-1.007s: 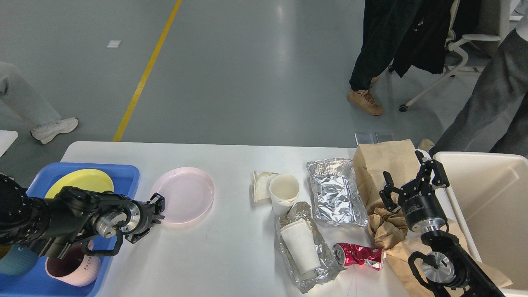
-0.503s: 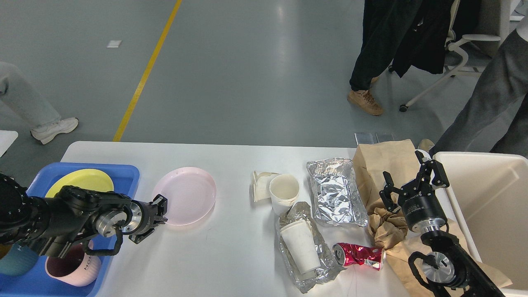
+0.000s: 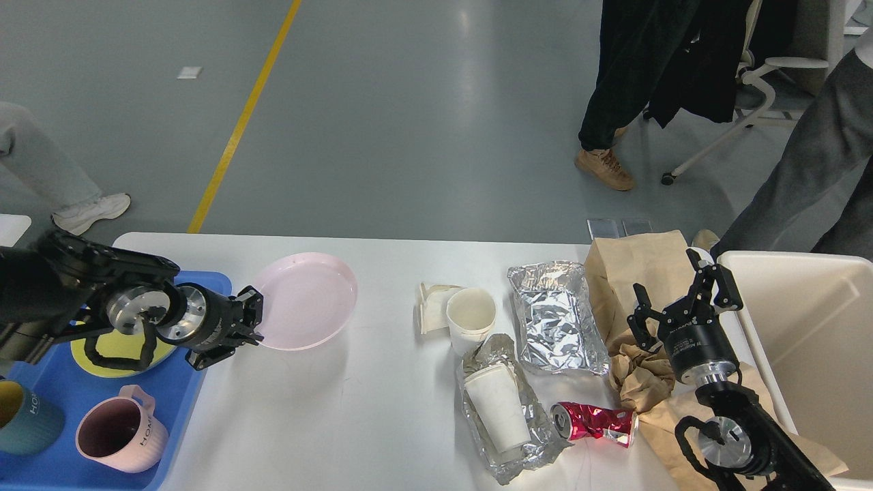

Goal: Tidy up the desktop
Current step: 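Lift the pink plate and stack it onto the yellow plate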

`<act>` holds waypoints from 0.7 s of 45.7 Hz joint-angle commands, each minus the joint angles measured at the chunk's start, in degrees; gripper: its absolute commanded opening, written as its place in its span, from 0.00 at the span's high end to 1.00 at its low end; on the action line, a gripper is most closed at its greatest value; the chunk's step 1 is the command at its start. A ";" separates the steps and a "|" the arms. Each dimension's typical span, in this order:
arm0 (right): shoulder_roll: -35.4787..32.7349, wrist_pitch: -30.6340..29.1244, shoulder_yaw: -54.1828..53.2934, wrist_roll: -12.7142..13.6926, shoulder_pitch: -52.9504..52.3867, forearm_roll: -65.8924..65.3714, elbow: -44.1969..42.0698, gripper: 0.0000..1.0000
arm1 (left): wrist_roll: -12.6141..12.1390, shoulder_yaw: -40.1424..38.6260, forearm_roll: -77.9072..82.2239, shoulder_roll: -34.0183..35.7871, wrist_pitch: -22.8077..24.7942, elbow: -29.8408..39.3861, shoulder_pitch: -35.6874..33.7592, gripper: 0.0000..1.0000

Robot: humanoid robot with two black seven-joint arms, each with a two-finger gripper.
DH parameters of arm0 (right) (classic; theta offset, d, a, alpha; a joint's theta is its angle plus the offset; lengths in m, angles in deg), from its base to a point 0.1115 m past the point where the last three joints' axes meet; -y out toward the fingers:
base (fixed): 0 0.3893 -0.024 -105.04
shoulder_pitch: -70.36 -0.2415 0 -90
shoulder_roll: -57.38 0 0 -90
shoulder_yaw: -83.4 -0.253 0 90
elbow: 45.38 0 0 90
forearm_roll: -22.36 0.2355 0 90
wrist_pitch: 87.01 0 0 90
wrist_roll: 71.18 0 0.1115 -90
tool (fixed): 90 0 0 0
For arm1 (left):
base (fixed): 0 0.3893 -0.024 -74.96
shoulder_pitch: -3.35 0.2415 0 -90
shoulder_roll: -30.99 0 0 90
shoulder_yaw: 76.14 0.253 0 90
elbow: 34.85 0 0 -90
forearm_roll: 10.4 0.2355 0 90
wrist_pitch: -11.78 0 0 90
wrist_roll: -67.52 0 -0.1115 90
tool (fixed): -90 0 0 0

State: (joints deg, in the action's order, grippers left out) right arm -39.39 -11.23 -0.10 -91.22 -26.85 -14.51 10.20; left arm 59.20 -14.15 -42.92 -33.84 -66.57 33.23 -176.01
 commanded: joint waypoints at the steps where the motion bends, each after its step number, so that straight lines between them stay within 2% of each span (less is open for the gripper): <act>1: 0.00 -0.01 0.00 0.00 0.00 0.05 -0.03 0.00 | -0.03 7.79 -3.42 0.85 0.12 9.61 -13.54 1.00; 6: 0.00 -0.01 0.00 0.00 0.00 -0.04 -0.03 0.00 | 0.50 13.15 -6.68 0.58 0.30 17.61 -24.26 1.00; 10: 0.00 -0.01 0.00 0.00 0.00 -0.04 -0.03 0.00 | 0.68 15.79 -8.44 0.23 0.74 21.83 -30.16 1.00; 18: 0.00 -0.01 0.00 0.00 0.00 -0.04 -0.03 0.00 | 0.76 16.50 -8.88 0.76 1.80 22.28 -31.14 1.00; 23: 0.00 -0.01 0.00 0.00 0.00 0.05 -0.03 0.00 | 0.68 18.86 -8.62 2.42 3.02 20.70 -30.88 1.00; 27: 0.00 -0.01 0.00 0.00 0.00 -0.04 -0.03 0.00 | 0.41 21.68 -8.09 6.02 8.99 17.11 -30.70 1.00; 32: -0.09 -0.01 0.00 0.00 0.00 0.05 0.06 0.00 | -0.64 25.20 -7.39 10.07 14.88 7.36 -26.84 1.00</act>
State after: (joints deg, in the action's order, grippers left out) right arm -39.39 -11.25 -0.10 -91.22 -26.85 -14.55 10.16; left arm 59.51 7.67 -51.02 -27.78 -57.52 49.55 -206.42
